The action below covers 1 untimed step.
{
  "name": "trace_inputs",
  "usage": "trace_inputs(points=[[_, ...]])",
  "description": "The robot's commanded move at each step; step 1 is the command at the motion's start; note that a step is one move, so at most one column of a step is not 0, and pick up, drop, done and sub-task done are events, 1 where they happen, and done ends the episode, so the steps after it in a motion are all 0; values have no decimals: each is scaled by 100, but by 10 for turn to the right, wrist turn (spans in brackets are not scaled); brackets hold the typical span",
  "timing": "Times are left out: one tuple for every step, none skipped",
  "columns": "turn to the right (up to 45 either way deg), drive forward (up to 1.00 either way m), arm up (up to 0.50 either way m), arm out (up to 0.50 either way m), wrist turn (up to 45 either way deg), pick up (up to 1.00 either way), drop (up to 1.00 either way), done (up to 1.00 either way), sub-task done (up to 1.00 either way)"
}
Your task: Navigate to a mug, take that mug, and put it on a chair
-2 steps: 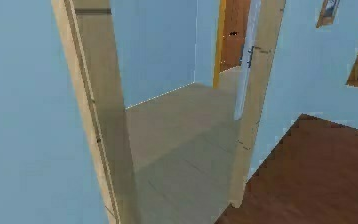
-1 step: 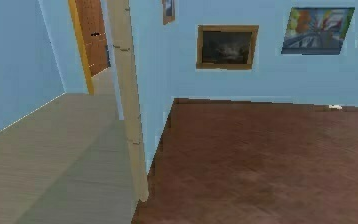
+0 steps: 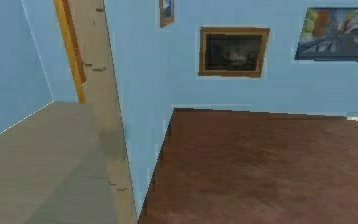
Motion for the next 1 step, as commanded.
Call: trace_inputs(points=[[-330,0,0,0,0,0,0,0,0]])
